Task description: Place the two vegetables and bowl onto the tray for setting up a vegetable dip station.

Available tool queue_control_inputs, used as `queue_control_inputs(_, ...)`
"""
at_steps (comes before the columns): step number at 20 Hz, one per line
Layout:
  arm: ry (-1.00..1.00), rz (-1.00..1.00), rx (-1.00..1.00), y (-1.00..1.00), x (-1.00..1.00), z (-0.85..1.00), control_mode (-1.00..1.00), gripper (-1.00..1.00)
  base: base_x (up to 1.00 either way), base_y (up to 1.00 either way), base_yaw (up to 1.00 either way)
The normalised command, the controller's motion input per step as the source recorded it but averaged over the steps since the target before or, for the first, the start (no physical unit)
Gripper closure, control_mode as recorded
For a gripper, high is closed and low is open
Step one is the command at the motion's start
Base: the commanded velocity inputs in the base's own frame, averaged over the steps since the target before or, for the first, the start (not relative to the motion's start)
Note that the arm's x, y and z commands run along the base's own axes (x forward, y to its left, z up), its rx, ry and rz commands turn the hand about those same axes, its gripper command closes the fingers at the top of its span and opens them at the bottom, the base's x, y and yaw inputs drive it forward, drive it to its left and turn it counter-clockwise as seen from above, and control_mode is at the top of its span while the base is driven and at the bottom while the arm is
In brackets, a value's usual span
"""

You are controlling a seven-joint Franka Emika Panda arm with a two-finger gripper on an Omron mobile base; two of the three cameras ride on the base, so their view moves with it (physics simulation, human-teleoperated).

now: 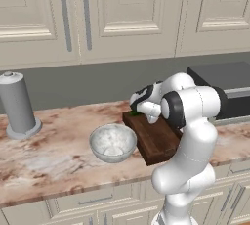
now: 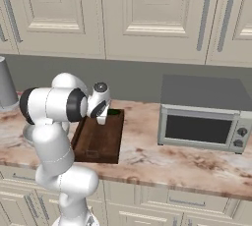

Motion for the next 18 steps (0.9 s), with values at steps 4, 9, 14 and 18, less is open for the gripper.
queue_control_inputs(4,0.00,0.00,0.00,0.00,0.00,-0.10,-1.00,1.00,0.00,0.00,0.00)
queue_control_inputs(9,0.00,0.00,0.00,0.00,0.00,-0.14,-1.00,1.00,0.00,0.00,0.00)
queue_control_inputs(14,0.00,0.00,0.00,0.00,0.00,-0.14,-1.00,1.00,0.00,0.00,0.00)
queue_control_inputs(18,0.00,0.00,0.00,0.00,0.00,-0.16,-1.00,1.00,0.00,0.00,0.00)
